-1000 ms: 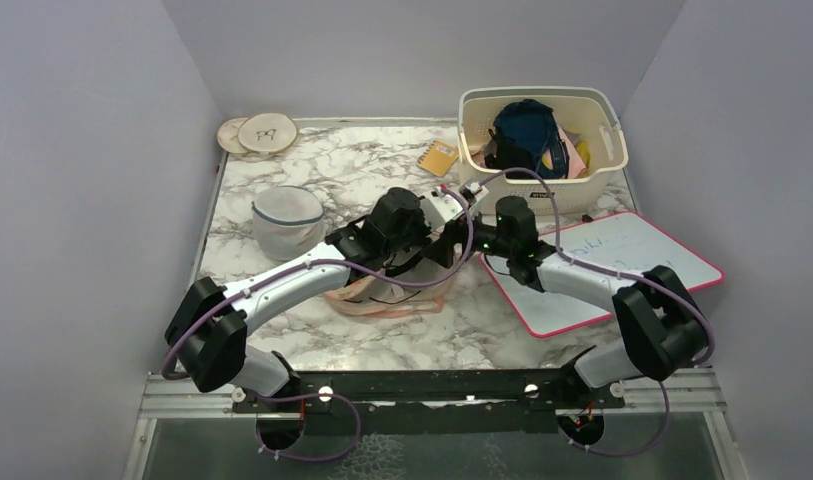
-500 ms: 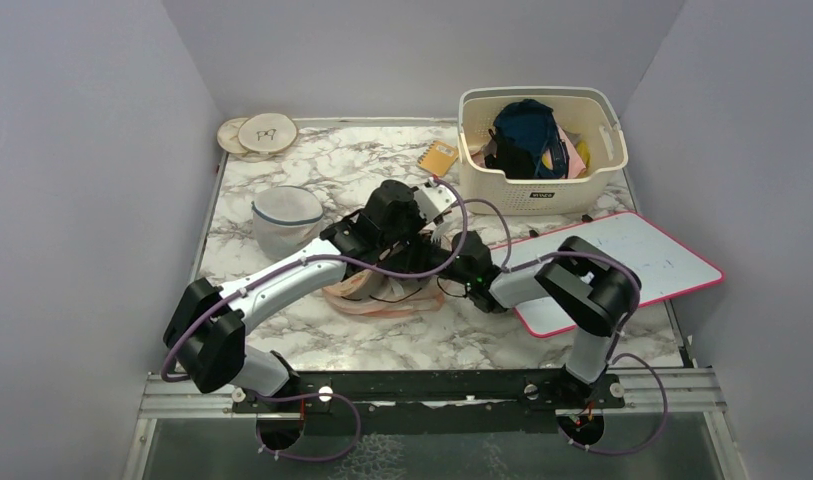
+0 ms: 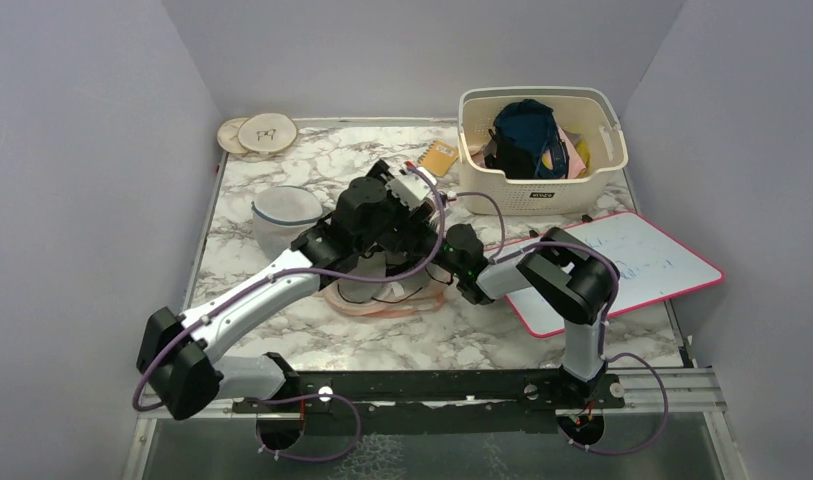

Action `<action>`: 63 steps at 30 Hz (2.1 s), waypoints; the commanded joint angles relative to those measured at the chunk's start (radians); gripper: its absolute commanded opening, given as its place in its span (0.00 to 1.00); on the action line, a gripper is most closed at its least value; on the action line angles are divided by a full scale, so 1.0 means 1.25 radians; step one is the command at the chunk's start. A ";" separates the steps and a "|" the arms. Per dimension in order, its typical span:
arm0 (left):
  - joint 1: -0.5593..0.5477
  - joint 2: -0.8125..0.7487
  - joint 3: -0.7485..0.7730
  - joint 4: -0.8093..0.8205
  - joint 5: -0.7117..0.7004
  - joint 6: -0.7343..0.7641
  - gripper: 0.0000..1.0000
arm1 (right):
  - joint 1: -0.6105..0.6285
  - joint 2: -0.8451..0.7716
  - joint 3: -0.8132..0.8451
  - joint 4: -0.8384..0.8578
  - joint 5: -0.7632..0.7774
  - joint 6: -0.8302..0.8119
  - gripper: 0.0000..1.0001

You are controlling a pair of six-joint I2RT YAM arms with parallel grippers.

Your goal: Unzip the laundry bag and remove the bra

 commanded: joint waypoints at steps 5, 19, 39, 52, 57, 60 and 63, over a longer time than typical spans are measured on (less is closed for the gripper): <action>-0.022 -0.195 -0.133 0.180 -0.022 -0.037 0.71 | 0.003 0.069 0.146 0.031 0.086 0.039 0.74; -0.023 -0.197 -0.165 0.214 -0.053 -0.029 0.71 | -0.096 0.179 0.443 -0.450 0.179 -0.089 0.79; -0.022 -0.233 -0.206 0.265 -0.129 -0.016 0.70 | -0.124 -0.211 0.215 -0.862 -0.190 -0.512 0.79; -0.021 -0.216 -0.208 0.265 -0.130 -0.034 0.70 | -0.140 -0.176 0.212 -0.992 -0.077 -0.512 0.86; -0.021 -0.218 -0.206 0.265 -0.145 -0.027 0.70 | -0.153 -0.132 0.226 -1.017 -0.056 -0.513 0.90; -0.022 -0.220 -0.208 0.266 -0.145 -0.026 0.70 | -0.162 -0.106 0.240 -1.043 -0.039 -0.512 0.90; -0.022 -0.218 -0.207 0.267 -0.146 -0.025 0.70 | -0.171 -0.111 0.235 -1.063 0.000 -0.508 0.91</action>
